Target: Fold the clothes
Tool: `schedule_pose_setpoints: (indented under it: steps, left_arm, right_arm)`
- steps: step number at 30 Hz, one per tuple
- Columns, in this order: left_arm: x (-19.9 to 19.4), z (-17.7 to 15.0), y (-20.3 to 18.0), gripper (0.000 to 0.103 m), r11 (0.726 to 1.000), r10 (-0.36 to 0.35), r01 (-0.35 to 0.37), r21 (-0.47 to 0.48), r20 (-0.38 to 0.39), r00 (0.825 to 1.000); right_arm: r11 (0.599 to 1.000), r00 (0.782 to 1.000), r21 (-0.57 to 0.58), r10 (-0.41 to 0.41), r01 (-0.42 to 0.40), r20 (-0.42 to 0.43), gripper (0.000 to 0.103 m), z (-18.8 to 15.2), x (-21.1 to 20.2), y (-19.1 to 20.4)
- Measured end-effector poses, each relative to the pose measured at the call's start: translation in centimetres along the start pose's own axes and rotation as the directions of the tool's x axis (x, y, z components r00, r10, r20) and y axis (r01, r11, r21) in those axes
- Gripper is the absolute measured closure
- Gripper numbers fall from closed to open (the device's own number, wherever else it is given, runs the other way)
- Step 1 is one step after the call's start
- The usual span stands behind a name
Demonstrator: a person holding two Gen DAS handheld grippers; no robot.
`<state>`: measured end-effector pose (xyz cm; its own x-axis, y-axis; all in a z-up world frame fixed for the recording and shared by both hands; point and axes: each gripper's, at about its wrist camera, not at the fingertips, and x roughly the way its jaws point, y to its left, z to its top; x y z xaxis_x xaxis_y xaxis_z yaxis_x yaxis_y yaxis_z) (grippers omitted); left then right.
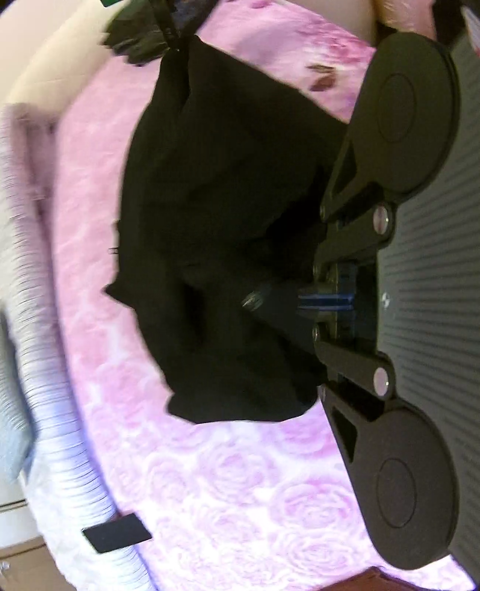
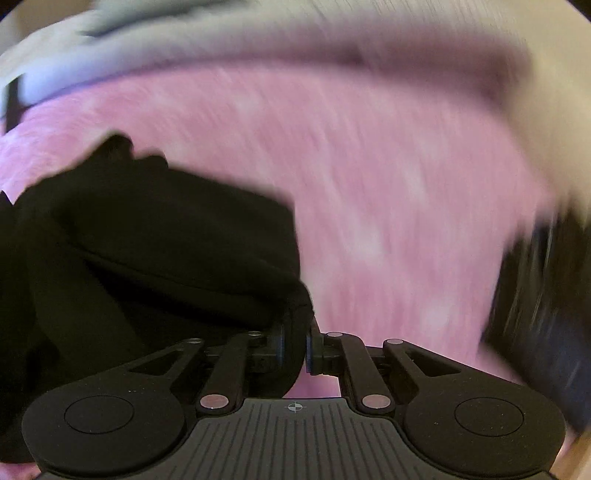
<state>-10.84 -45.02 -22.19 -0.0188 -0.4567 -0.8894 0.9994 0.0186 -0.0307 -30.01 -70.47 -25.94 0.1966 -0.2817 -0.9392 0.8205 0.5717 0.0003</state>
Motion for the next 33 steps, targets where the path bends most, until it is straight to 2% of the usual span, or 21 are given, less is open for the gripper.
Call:
schedule_pose_setpoints:
  steps: [2, 4, 6, 7, 8, 9, 10, 12, 15, 17, 20, 21, 24, 26, 27, 28, 29, 30, 31, 33]
  left_arm:
    - [-0.1, -0.2, -0.3, 0.093, 1.000, 0.007, -0.007, 0.016, -0.025, 1.000]
    - [-0.2, -0.5, -0.6, 0.068, 0.999, 0.014, -0.013, 0.033, -0.049, 0.999]
    - [0.2, -1.1, 0.1, 0.061, 0.999, 0.007, -0.005, 0.035, -0.057, 0.998]
    - [0.6, -1.6, 0.3, 0.058, 0.999, 0.004, -0.001, 0.045, -0.075, 0.997]
    - [1.0, -2.0, 0.5, 0.057, 0.998, 0.001, 0.004, 0.056, -0.093, 0.996]
    - [1.4, -2.5, 0.8, 0.056, 0.998, -0.001, 0.008, 0.066, -0.111, 0.994]
    - [1.7, -3.0, 1.0, 0.055, 0.997, -0.003, 0.013, 0.077, -0.128, 0.992]
    - [2.0, -4.5, 1.2, 0.055, 0.992, -0.007, 0.025, 0.127, -0.147, 0.989]
    - [2.2, -6.7, 1.8, 0.055, 0.980, -0.011, 0.044, 0.196, -0.166, 0.986]
    - [2.4, -7.9, 2.9, 0.053, 0.977, 0.007, 0.029, 0.210, -0.171, 0.985]
    - [3.4, -9.8, 5.4, 0.039, 0.991, 0.027, 0.001, 0.137, -0.205, 0.978]
    - [3.8, -10.4, 6.4, 0.038, 0.995, 0.024, -0.003, 0.095, -0.218, 0.976]
    - [5.0, -11.4, 8.6, 0.038, 0.999, -0.049, 0.043, -0.032, -0.217, 0.975]
    - [6.0, -11.6, 9.6, 0.041, 0.992, -0.106, 0.088, -0.092, -0.217, 0.970]
    - [6.1, -11.6, 9.8, 0.049, 0.989, -0.130, 0.111, -0.099, -0.209, 0.969]
    - [6.1, -11.5, 9.8, 0.062, 0.987, -0.149, 0.133, -0.092, -0.200, 0.968]
    - [6.0, -11.4, 9.7, 0.072, 0.984, -0.168, 0.154, -0.084, -0.191, 0.967]
    - [5.5, -11.3, 9.5, 0.092, 0.985, -0.173, 0.166, -0.055, -0.178, 0.969]
    - [5.1, -11.3, 9.3, 0.099, 0.984, -0.179, 0.177, -0.025, -0.165, 0.970]
    - [3.5, -11.3, 9.1, 0.100, 0.978, -0.198, 0.204, 0.037, -0.128, 0.972]
  right_arm:
    - [0.999, 1.000, 0.049, 0.020, -0.019, -0.019, 0.089, -1.2, 0.1, -0.5]
    - [0.999, 1.000, 0.036, 0.009, -0.009, -0.001, 0.089, -2.1, -0.9, 0.5]
    - [1.000, 0.996, -0.002, -0.002, 0.002, 0.086, 0.088, -2.2, -2.3, 3.1]
    - [1.000, 0.991, -0.022, -0.006, 0.009, 0.133, 0.081, -2.3, -3.0, 4.5]
    - [0.999, 0.984, -0.042, -0.009, 0.017, 0.179, 0.057, -2.3, -3.8, 5.8]
    - [0.997, 0.977, -0.077, 0.025, -0.008, 0.211, 0.040, -2.1, -4.2, 7.1]
    - [0.992, 0.969, -0.116, 0.066, -0.038, 0.240, 0.017, -1.8, -4.5, 8.4]
    - [0.973, 0.953, -0.206, 0.156, -0.103, 0.261, 0.015, -1.1, -4.7, 10.8]
    - [0.910, 0.929, -0.356, 0.302, -0.213, 0.216, 0.015, 0.3, -4.0, 14.4]
    - [0.861, 0.928, -0.455, 0.332, -0.225, 0.169, 0.015, 1.2, -2.3, 16.8]
    - [0.801, 0.937, -0.551, 0.337, -0.234, 0.092, 0.015, 2.3, 1.0, 19.9]
    - [0.784, 0.939, -0.571, 0.339, -0.244, 0.064, 0.015, 2.6, 2.1, 20.7]
    - [0.735, 0.939, -0.619, 0.343, -0.278, -0.015, 0.015, 3.5, 5.0, 22.9]
    - [0.717, 0.935, -0.628, 0.351, -0.303, -0.050, 0.016, 3.9, 6.3, 23.9]
    - [0.721, 0.938, -0.625, 0.342, -0.301, -0.057, 0.020, 4.0, 6.5, 24.1]
    - [0.726, 0.942, -0.621, 0.330, -0.296, -0.062, 0.041, 4.1, 6.6, 24.3]
    - [0.731, 0.946, -0.618, 0.318, -0.290, -0.068, 0.068, 4.3, 6.6, 24.5]
    - [0.735, 0.949, -0.615, 0.306, -0.285, -0.074, 0.078, 4.4, 6.7, 24.8]
    - [0.738, 0.951, -0.615, 0.301, -0.279, -0.070, 0.092, 4.1, 5.8, 24.6]
    - [0.741, 0.954, -0.617, 0.295, -0.266, -0.057, 0.096, 3.3, 3.6, 24.2]
